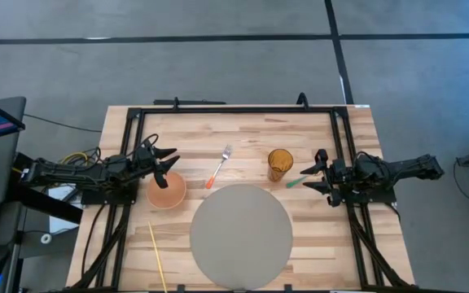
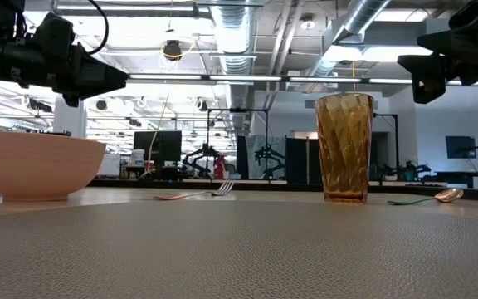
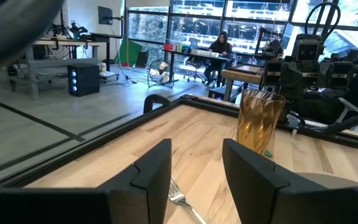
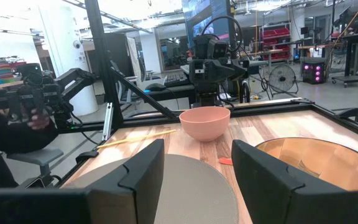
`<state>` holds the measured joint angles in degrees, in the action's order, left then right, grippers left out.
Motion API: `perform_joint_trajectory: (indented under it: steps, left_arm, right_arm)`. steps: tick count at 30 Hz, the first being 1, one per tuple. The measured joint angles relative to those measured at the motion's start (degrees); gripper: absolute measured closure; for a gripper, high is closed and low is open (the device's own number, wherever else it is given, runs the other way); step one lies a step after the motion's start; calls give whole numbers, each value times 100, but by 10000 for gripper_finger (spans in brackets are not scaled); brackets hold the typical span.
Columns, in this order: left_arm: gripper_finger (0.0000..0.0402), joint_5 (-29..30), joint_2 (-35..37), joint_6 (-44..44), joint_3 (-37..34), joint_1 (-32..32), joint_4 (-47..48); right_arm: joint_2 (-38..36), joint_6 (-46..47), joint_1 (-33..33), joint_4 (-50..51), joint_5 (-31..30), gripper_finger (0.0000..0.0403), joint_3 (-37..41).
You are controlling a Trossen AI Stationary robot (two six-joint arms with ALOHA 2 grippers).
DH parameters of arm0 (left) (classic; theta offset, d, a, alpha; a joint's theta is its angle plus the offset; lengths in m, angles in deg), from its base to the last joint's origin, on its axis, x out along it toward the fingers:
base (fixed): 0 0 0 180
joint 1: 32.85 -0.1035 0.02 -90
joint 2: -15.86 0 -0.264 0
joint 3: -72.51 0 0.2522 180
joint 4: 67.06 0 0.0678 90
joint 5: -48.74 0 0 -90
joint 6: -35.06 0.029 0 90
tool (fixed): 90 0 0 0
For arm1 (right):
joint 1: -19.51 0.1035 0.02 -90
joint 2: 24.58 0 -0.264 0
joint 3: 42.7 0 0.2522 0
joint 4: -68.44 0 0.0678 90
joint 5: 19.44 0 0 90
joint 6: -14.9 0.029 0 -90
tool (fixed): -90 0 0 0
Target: Pick & Place Utensil
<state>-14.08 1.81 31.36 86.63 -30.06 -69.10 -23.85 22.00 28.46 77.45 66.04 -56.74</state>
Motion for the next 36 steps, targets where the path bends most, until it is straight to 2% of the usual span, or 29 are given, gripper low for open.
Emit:
perform_joint_trajectory:
  steps: [25,31,36]
  left_arm:
    - [256,-41,0,-2,-1,0,-28]
    - [256,-1115,0,-9,-2,2,-180]
    - [256,-1394,-38,-26,143,2,-266]
  right_arm:
    - [0,0,-1,0,0,221,-1]
    - [0,0,-1,0,-1,221,-1]
    - [0,5,-2,-67,-2,221,-1]
